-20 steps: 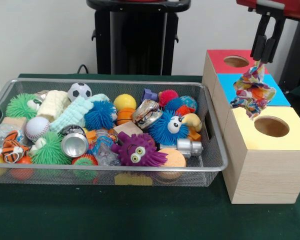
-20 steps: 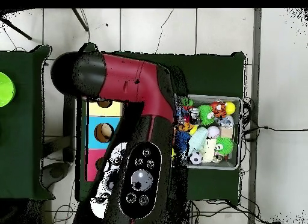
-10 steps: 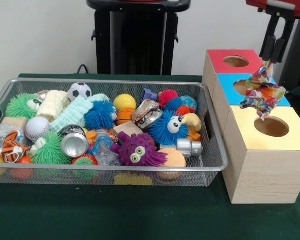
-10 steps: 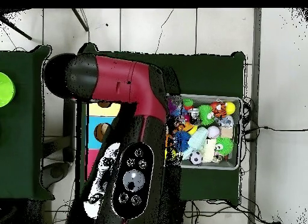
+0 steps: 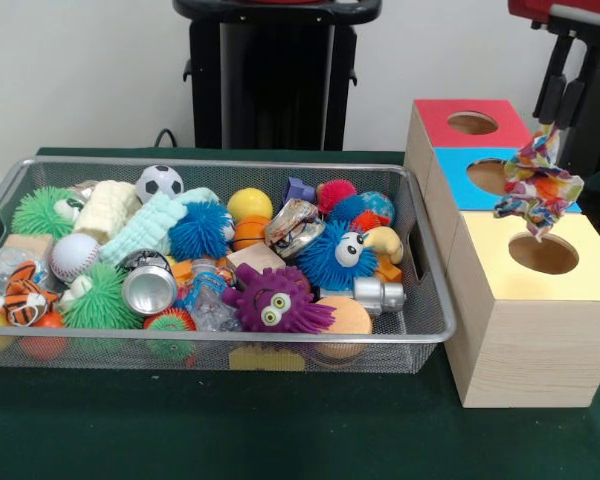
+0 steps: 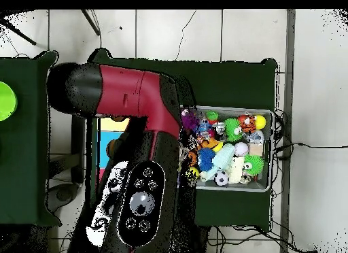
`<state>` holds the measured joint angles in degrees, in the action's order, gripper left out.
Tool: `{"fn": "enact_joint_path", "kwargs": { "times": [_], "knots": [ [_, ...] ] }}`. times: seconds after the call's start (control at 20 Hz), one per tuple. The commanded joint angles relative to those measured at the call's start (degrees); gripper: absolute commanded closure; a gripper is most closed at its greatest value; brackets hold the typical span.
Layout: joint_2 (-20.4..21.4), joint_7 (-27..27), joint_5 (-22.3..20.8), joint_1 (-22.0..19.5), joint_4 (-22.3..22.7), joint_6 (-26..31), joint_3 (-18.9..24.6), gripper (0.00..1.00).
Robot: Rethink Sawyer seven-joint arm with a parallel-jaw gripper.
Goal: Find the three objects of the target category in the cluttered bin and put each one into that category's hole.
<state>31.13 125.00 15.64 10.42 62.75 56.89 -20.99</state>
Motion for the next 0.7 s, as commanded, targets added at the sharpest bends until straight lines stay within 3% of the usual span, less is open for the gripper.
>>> {"fn": "enact_joint_path", "kwargs": {
  "times": [0.05,0.2,0.7],
  "knots": [
    [-2.6,16.6,1.3,0.2,4.9,-1.0,1.4,1.00],
    [-2.7,18.9,1.9,1.6,5.2,-1.2,0.7,1.00],
    [-3.8,17.4,2.5,0.9,5.8,-4.3,0.7,1.00]
  ]
}}
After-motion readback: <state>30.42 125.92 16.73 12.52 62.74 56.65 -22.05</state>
